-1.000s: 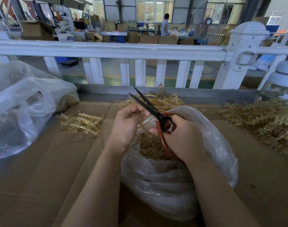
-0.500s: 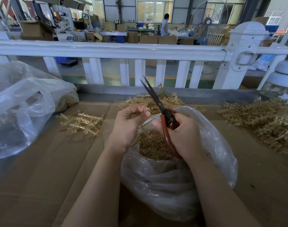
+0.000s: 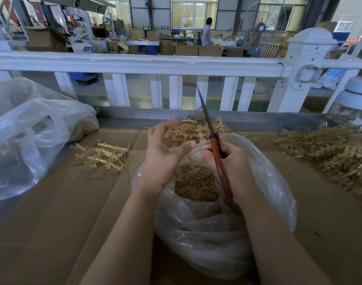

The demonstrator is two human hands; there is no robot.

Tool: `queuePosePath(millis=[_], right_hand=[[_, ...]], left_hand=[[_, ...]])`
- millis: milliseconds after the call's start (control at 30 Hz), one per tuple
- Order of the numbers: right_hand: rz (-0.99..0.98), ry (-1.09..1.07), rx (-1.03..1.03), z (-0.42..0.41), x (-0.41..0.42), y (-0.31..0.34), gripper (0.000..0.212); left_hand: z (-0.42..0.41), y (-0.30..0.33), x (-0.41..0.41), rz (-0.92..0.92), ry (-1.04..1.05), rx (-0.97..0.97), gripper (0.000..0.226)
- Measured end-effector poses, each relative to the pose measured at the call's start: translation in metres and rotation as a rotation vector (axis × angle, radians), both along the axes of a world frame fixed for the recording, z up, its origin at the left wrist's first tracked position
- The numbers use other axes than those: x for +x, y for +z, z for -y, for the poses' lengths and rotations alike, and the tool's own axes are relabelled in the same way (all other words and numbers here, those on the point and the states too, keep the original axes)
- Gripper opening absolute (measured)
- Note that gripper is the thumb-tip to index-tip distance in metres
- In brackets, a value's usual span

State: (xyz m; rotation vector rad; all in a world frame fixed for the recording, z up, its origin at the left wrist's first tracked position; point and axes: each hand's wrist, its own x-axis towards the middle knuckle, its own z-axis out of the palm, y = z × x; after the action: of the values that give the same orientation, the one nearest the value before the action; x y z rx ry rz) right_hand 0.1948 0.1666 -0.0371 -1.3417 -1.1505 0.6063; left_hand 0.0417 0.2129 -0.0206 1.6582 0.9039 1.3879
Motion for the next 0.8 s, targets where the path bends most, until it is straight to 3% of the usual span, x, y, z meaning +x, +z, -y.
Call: queuePosePath(millis=[100, 233, 367, 533, 633, 700, 800], right_hand=[[-0.109, -0.006, 0.015, 0.0016, 0.0023, 0.0017, 0.011], [-0.177, 0.014, 0.039, 0.0031, 0.005, 0.0031, 0.004], [-0.192, 0.02, 0.079, 0.0034, 0.0081, 0.002, 0.006], [-0.176, 0.037, 0.129, 0.0035, 0.0074, 0.0018, 0.003], [-0.166, 0.04, 0.132, 0.0039, 0.0065, 0.0017, 0.006], [-0.168, 0.045, 0.139, 0.0041, 0.0057, 0.0021, 0.009], [-0.141, 0.06, 0.149, 0.0046, 0.0049, 0.0024, 0.007]], left_hand=[[-0.0037, -0.0004, -0.0035, 0.108, 0.051, -0.123, 0.059], [-0.0074, -0.0014, -0.0039, 0.147, 0.046, -0.272, 0.061], [-0.0065, -0.0011, -0.003, 0.119, -0.131, -0.532, 0.076], [-0.0052, 0.0006, -0.0078, 0.23, -0.447, -0.724, 0.038], [-0.0025, 0.0008, -0.008, 0.225, -0.514, -0.745, 0.015], [-0.0011, 0.0028, -0.0077, 0.249, -0.517, -0.735, 0.01], [0.0003, 0.0044, -0.0069, 0.278, -0.493, -0.722, 0.021]])
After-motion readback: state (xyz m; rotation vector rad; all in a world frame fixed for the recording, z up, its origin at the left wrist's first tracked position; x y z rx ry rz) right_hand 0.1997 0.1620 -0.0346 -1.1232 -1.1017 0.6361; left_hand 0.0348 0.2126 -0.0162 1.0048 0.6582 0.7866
